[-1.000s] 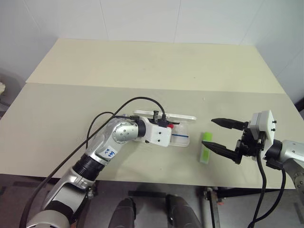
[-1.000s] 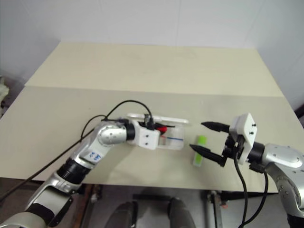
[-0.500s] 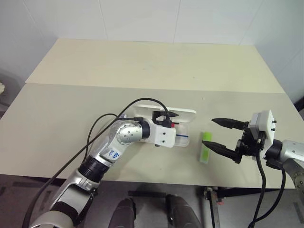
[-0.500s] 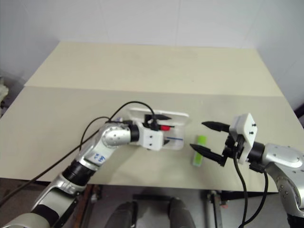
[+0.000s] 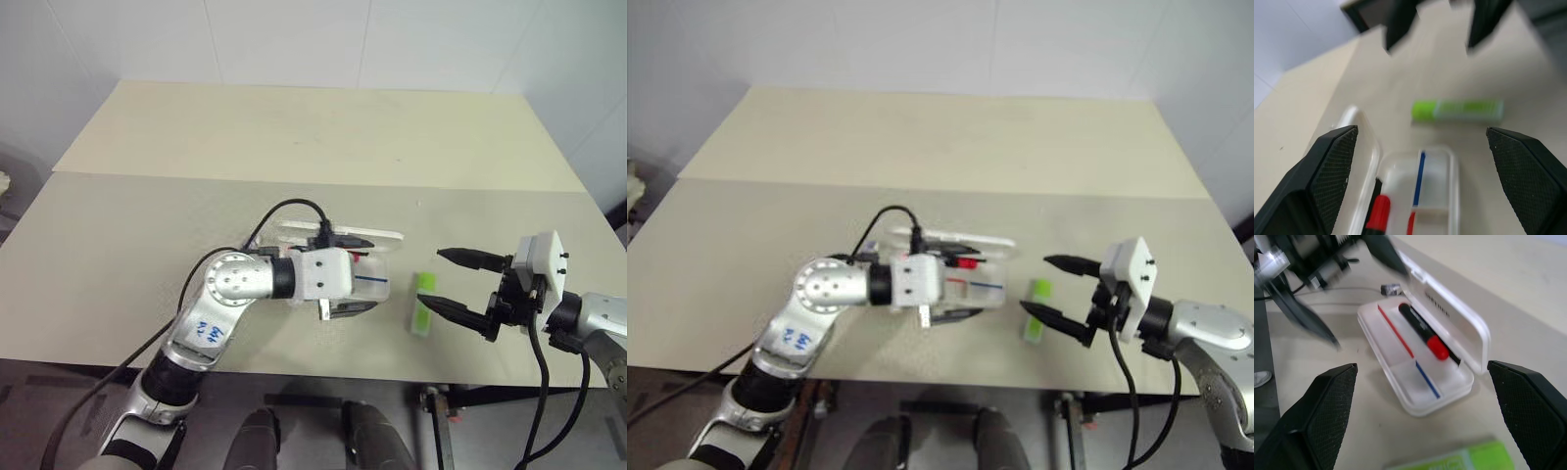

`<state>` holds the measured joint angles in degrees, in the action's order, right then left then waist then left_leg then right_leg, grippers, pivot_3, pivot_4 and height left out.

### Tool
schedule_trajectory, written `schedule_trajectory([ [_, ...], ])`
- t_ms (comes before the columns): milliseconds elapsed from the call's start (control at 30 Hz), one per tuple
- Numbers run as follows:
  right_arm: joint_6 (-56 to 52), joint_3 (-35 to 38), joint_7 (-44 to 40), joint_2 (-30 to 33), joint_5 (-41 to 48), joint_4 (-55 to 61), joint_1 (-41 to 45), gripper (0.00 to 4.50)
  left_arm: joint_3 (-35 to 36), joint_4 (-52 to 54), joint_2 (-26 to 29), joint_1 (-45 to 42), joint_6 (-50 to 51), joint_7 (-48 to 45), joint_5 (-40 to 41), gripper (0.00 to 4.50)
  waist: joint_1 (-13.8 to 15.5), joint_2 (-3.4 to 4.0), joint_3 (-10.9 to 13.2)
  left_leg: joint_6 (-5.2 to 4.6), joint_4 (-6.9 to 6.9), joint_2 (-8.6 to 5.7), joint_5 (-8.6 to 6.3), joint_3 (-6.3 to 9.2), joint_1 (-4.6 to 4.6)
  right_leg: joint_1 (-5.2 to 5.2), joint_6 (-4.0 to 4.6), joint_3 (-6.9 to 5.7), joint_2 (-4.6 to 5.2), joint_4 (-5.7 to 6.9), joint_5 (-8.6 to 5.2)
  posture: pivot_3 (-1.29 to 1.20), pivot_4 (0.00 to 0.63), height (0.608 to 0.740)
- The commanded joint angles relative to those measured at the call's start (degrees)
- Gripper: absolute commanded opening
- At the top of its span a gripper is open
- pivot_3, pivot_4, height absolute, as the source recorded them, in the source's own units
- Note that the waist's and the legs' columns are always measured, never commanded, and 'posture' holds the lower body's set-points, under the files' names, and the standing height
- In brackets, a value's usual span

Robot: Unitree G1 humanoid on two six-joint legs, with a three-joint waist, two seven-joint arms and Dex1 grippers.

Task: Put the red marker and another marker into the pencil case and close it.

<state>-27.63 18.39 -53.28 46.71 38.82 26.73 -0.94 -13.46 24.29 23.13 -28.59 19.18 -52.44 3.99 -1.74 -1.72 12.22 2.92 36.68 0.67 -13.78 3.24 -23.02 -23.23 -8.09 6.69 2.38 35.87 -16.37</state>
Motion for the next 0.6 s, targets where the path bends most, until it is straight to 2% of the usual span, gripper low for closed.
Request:
schedule_trajectory([
  [33, -0.9, 2.2, 2.5, 0.0, -0.1, 1.9, -1.3, 4.50, 4.6, 2.3, 3.4, 3.3, -0.5, -2.7, 5.9, 4.46, -0.1, 0.02, 0.0, 0.00, 0.00, 0.00, 0.00, -0.01, 0.02, 0.00, 0.01, 0.00, 0.00, 0.01, 0.00, 0.00, 0.150, 0.740],
  [133, -1.1, 2.1, 4.8, -1.1, -0.7, 2.6, -3.4, 4.50, 7.8, 1.4, 6.6, 6.7, -4.0, -5.3, 9.6, 4.46, 0.1, 0.02, 0.0, 0.00, 0.00, 0.02, 0.00, 0.00, 0.04, 0.01, 0.09, -0.01, -0.01, 0.00, -0.05, 0.00, 0.150, 0.740],
  [200, -0.9, 2.2, 6.4, -2.1, -0.8, 3.1, -4.3, 4.50, 9.7, -0.4, 6.9, 7.7, -7.4, -6.3, 11.9, 4.46, 0.2, 0.02, 0.0, 0.00, 0.01, 0.01, 0.00, -0.02, 0.03, 0.01, 0.11, 0.00, 0.00, -0.01, -0.06, 0.00, 0.150, 0.740],
  [333, -0.8, 1.4, 10.9, -5.2, -2.6, 4.8, -7.1, 4.50, 17.3, -1.0, 6.0, 10.6, -9.7, -12.8, 26.7, 4.46, 0.1, 0.02, 0.0, 0.00, 0.15, 0.04, 0.00, -0.01, -0.01, 0.17, 0.26, -0.02, 0.01, -0.21, -0.12, 0.00, 0.150, 0.740],
  [367, -1.7, 0.9, 13.2, -6.2, -3.1, 5.4, -7.6, 4.50, 19.0, -1.7, 5.8, 11.2, -9.7, -13.8, 29.8, 4.46, 0.1, 0.03, 0.0, 0.00, 0.15, 0.05, -0.01, -0.01, 0.01, 0.22, 0.41, -0.04, 0.01, -0.26, -0.18, 0.00, 0.150, 0.740],
  [400, -2.8, 0.4, 15.4, -7.1, -3.7, 5.9, -7.8, 4.50, 20.5, -2.4, 5.6, 11.5, -9.9, -14.6, 32.2, 4.46, 0.1, 0.03, 0.0, 0.01, 0.16, 0.05, -0.01, 0.00, 0.04, 0.29, 0.95, -0.04, 0.02, -0.29, -0.48, 0.00, 0.150, 0.740],
  [500, -5.3, -0.6, 20.8, -9.7, -4.5, 8.0, -7.8, 4.50, 23.9, -4.6, 7.0, 12.8, -9.2, -17.1, 37.0, 4.46, 0.0, 0.03, 0.0, 0.01, 0.27, 0.04, -0.01, -0.01, 0.09, 0.38, 0.97, -0.02, 0.03, -0.29, -0.46, 0.00, 0.150, 0.740],
  [600, -8.1, -2.5, 25.5, -11.9, -5.3, 11.8, -8.4, 4.50, 26.7, -8.3, 10.5, 14.5, -8.8, -22.2, 39.3, 4.46, -0.1, 0.02, 0.0, 0.01, 0.24, 0.08, -0.01, -0.03, 0.34, 0.56, 1.04, 0.00, -0.01, -0.29, -0.46, 0.00, 0.150, 0.740],
])
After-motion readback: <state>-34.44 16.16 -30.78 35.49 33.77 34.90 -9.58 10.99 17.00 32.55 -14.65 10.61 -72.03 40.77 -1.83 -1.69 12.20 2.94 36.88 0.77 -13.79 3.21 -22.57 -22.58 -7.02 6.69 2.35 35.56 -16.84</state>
